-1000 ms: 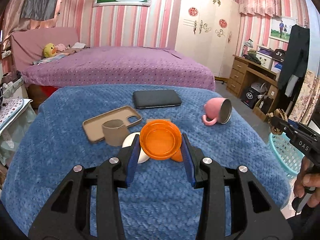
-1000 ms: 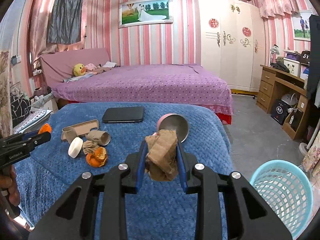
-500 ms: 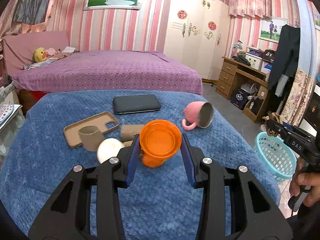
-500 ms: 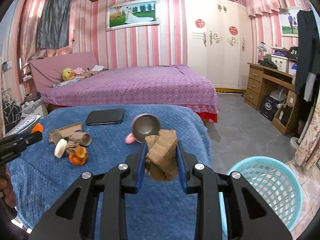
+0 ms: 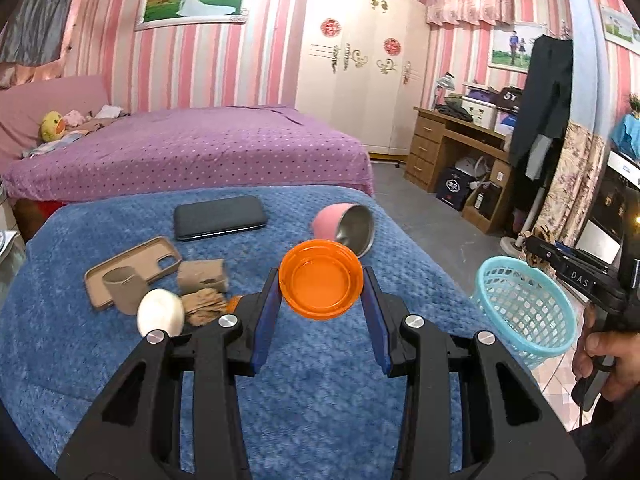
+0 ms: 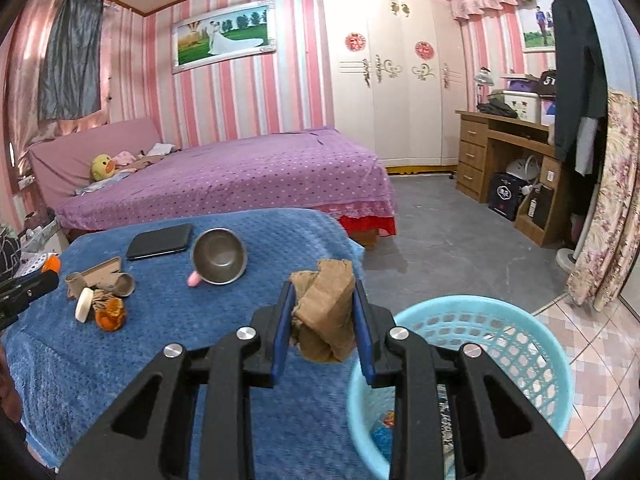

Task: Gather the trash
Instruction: 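Carry the paper scrap and orange cap to the basket and open both tools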

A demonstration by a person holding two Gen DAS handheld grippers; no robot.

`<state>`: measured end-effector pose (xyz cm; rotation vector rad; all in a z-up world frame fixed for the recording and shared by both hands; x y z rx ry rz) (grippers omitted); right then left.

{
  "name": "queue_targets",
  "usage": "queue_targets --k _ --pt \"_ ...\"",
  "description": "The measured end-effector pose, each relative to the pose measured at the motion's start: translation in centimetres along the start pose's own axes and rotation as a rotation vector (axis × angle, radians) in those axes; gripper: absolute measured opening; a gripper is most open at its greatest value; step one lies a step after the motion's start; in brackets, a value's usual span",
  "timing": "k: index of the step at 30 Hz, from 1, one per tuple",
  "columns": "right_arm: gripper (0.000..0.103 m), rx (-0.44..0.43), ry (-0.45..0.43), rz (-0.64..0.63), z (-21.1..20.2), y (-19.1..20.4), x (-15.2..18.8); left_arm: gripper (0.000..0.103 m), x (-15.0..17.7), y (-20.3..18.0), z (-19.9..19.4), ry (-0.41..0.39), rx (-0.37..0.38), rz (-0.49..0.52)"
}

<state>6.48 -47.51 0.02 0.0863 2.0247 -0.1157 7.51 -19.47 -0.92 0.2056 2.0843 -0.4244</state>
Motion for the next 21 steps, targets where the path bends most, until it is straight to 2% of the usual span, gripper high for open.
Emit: queue_targets --k 10,16,21 --pt "0.029 0.083 -0.001 0.046 -0.8 -5.5 1.0 0.039 -0.2 -6.3 2.1 0.019 0.072 0.066" --pt "0.029 0.182 -0.005 0.124 -2.1 -9.9 1.8 0.039 0.5 -12.5 4.9 0.043 0.15 0.111" --pt "0.029 0.209 0.009 0.171 -2.2 -12.6 2.4 0.039 1.7 -18.3 7.2 0.082 0.242 0.135"
Point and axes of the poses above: each gripper's, at about its wrist camera, not at the fingertips, and z roughly the way its jaws point, y to its left, x to its underside, the point moved 5 cm from there along z, roughly the way its jaws point, and after that the axes turned 7 degrees about -z, right-handed, at the moved point
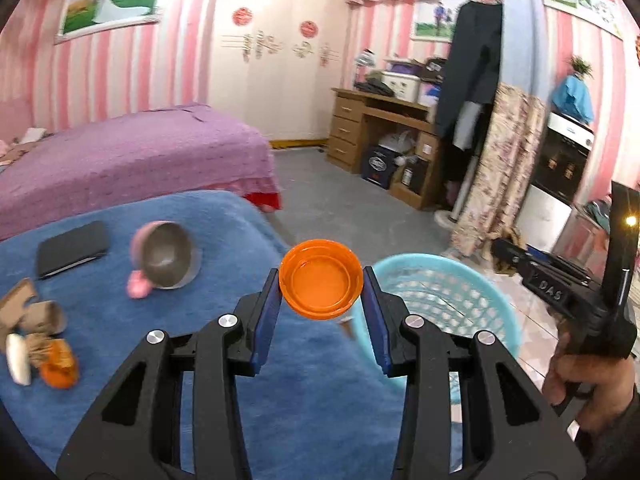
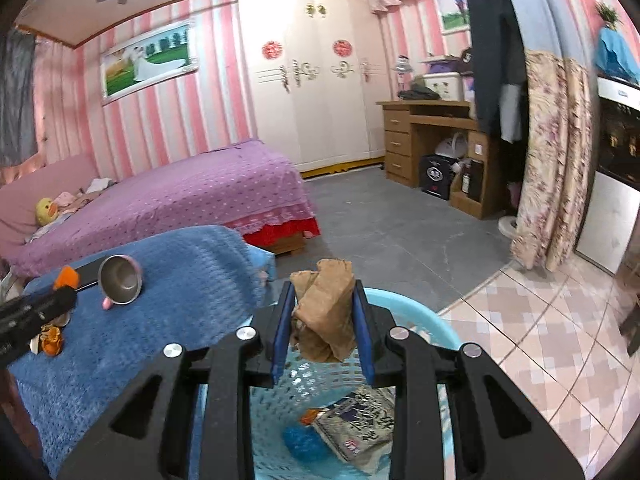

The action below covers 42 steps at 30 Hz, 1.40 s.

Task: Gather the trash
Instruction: 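Carry the paper scrap and orange cap to the basket and open both tools, then move both tools back over the remaining trash on the blanket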

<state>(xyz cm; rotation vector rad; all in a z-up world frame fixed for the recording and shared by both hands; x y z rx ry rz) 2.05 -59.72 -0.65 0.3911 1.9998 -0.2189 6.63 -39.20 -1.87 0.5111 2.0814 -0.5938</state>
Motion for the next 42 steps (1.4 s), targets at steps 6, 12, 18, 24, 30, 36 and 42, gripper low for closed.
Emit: queue_targets --k 6,12,18,24,30,36,42 --pt "0.057 0.058 -0.001 0.049 0.2 -2.0 0.1 0.039 0.9 -3.6 2.7 0.043 0.049 0.033" --pt "0.06 0.106 -0.055 0.116 -0.5 -3.4 -0.4 0.039 1.7 -5.2 4.2 0.079 0.089 0.039" --pt "0.061 0.117 -0.027 0.182 -0.2 -4.2 -0.1 0.075 1.5 -7.1 5.3 0.077 0.117 0.057" --pt "0.061 0.078 -0.032 0.131 0.0 -2.1 -0.5 0.076 0.2 -3.9 3.1 0.046 0.062 0.027" --pt "0.061 0.006 -0.014 0.071 0.3 2.6 -0.8 0.076 -0.6 2.7 -1.3 0.016 -0.057 -0.005" --pt "0.061 -0.104 -0.016 -0.028 0.3 10.1 -1.4 0.076 -0.3 11.5 -6.3 -0.004 -0.191 -0.061" --pt "0.063 -0.226 -0.01 -0.129 0.0 18.9 -1.0 0.076 0.9 20.0 -11.1 -0.035 -0.306 -0.144"
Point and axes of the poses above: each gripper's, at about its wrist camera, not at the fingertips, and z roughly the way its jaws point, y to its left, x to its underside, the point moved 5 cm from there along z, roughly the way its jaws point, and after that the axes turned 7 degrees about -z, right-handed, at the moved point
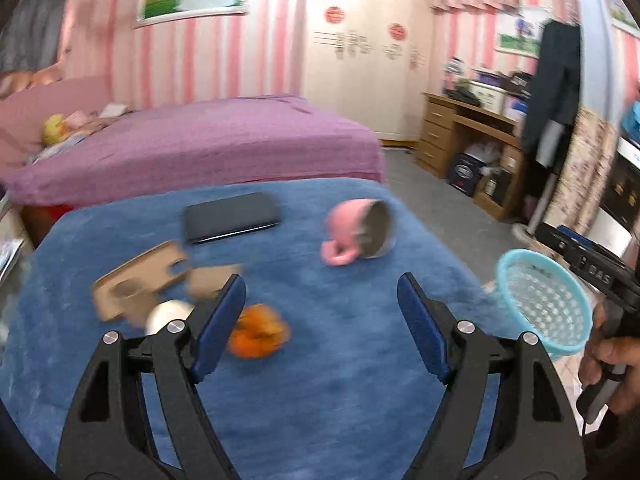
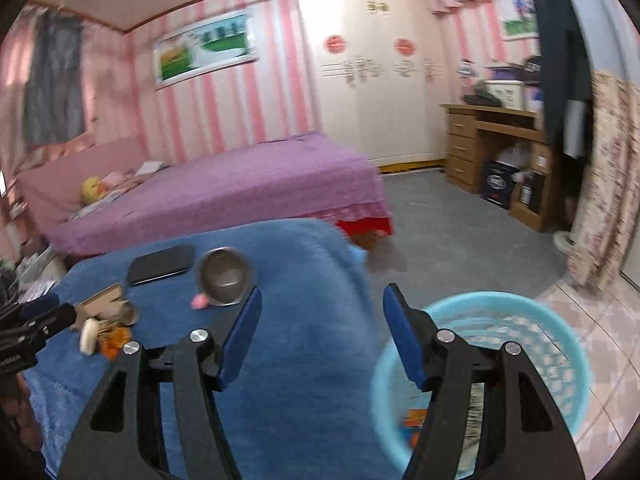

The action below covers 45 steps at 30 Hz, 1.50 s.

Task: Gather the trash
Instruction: 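Move both tools back over the remaining trash on the blanket, then grasp the orange peel with the right tool while the left tool grasps the white round lid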

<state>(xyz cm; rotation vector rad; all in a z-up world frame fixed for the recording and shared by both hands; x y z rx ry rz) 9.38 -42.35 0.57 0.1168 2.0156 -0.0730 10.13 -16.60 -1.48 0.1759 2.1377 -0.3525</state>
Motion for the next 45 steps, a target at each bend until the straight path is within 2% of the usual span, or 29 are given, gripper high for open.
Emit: queue_targets --k 5,10,20,26,32,34,40,42,45 --pt "0.064 -0.084 0.017 -0.1 1.4 7.0 0.3 0.076 0.6 6.4 -0.5 0.008 -0.053 -0.062" --pt "0.065 -0.13 0.033 -0.151 2.2 11.0 0.6 0.076 1.5 10.9 -0.9 0.022 -0.072 -0.128" --pt "0.066 -0.19 0.055 -0.222 3.6 16.3 1.6 0.076 2.1 15.1 -1.5 0.026 -0.126 -0.156" --pt "0.066 -0.255 0.134 -0.261 5.9 19.0 2.4 0.076 3.4 18.1 -1.0 0.066 -0.182 -0.194" --pt "0.066 -0.353 0.226 -0.309 8.5 22.8 4.4 0.076 3.9 18.6 -0.7 0.086 -0.189 -0.194" --pt "0.066 -0.354 0.248 -0.341 9.3 23.8 5.1 0.076 3.9 18.6 -0.5 0.09 -0.189 -0.192" --pt "0.066 -0.345 0.256 -0.307 9.9 24.1 5.3 0.076 4.2 18.5 0.0 0.103 -0.196 -0.191" --pt "0.063 -0.355 0.263 -0.315 10.1 24.4 5.5 0.076 4.2 18.4 0.2 0.108 -0.194 -0.188" --pt "0.062 -0.316 0.244 -0.268 10.7 23.5 4.8 0.076 4.3 18.3 0.5 0.11 -0.195 -0.19"
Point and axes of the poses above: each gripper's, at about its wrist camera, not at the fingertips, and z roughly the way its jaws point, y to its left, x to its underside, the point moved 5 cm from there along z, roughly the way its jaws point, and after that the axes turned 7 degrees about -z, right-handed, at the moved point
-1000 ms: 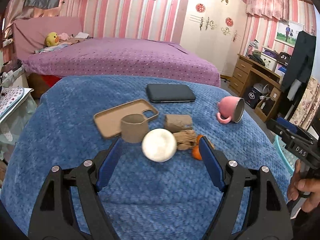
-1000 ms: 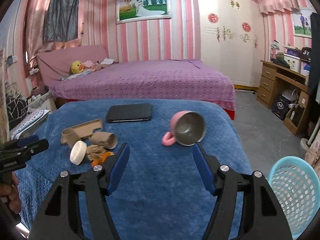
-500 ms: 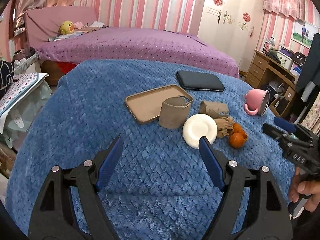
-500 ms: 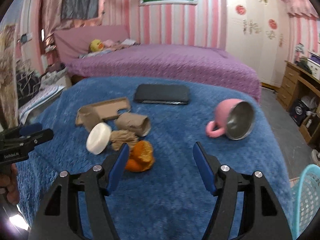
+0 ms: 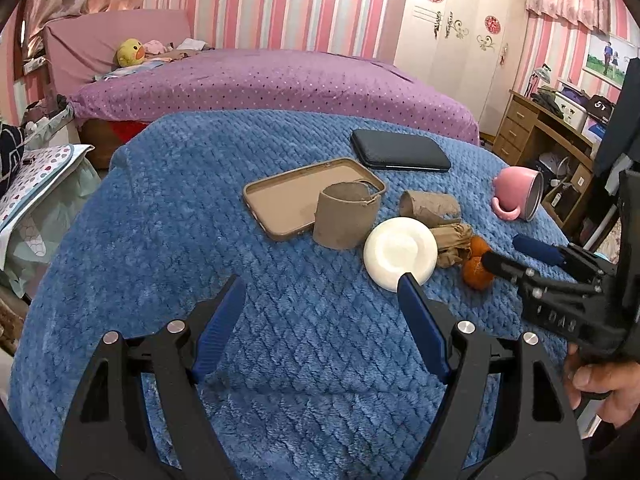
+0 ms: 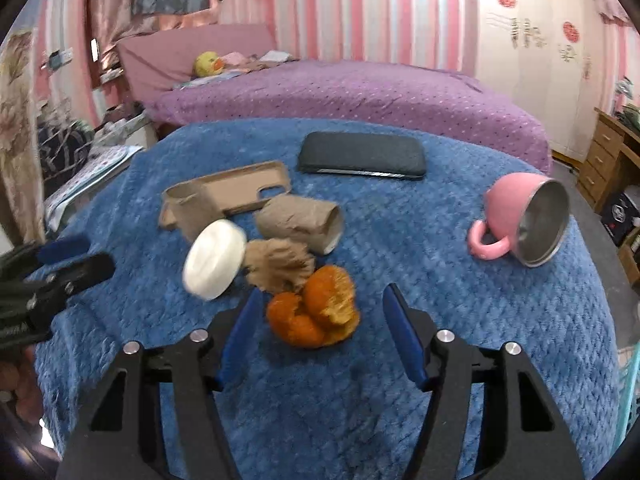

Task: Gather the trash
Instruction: 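Grasp the orange peel with the right tool while the left tool grasps the white round lid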

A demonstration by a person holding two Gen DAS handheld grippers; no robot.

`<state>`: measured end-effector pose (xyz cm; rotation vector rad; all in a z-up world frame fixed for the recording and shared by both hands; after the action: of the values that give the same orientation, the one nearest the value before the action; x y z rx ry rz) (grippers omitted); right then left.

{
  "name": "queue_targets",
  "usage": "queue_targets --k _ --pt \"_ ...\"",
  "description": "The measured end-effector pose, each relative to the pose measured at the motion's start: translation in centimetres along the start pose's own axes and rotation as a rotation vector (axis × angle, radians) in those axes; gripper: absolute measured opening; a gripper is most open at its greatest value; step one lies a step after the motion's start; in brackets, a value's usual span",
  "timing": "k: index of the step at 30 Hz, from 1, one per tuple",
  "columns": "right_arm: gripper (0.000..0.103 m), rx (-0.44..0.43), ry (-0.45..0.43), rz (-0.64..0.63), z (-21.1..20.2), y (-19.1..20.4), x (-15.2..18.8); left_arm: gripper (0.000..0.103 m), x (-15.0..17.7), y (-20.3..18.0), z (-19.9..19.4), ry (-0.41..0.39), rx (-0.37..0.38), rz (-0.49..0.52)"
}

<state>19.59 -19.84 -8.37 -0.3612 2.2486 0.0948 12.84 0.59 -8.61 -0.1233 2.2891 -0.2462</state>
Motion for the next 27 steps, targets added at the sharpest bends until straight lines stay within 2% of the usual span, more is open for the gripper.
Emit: queue_targets --k 4,6,8,10,11,15,18,23,27 --pt "0.054 0.015 0.007 0.029 1.0 -0.8 -0.4 0.076 -0.2 -0.1 0.3 -0.002 0.003 -0.015" --pt "0.047 0.002 0.052 0.028 2.3 -0.7 0.0 0.076 -0.3 -0.2 0.6 0.0 0.002 -0.022" --pt "0.044 -0.016 0.09 0.03 3.3 -0.6 0.4 0.076 -0.4 -0.4 1.0 0.008 0.007 -0.026" --pt "0.036 -0.052 0.092 0.034 3.5 -0.3 0.4 0.076 -0.3 -0.8 1.6 0.024 0.017 -0.022" --pt "0.026 -0.064 0.092 0.032 3.5 -0.2 0.4 0.076 -0.3 -1.1 1.9 0.033 0.023 -0.019" --pt "0.017 -0.079 0.091 0.032 3.4 0.0 0.5 0.076 -0.3 -1.9 2.9 0.052 0.036 -0.014" --pt "0.014 -0.089 0.065 0.055 2.5 -0.6 0.1 0.076 -0.1 -2.4 3.7 0.071 0.044 -0.015" --pt "0.014 -0.083 -0.036 0.075 -0.6 -2.0 -1.1 0.076 0.0 -3.6 4.2 0.08 0.066 -0.002" --pt "0.014 -0.064 -0.052 0.091 -1.7 -3.8 -1.0 0.076 -0.2 -4.7 5.1 0.096 0.077 -0.006"
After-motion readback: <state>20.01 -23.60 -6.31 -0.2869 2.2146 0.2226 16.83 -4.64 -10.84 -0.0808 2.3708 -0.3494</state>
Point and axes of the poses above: each gripper's, at about its wrist camera, not at the fingertips, and z roughly the way its jaws point, y to its left, x to its underside, the point moved 5 cm from there along z, roughly the way its jaws point, and after that the axes turned 7 degrees about -z, right-handed, at the moved point
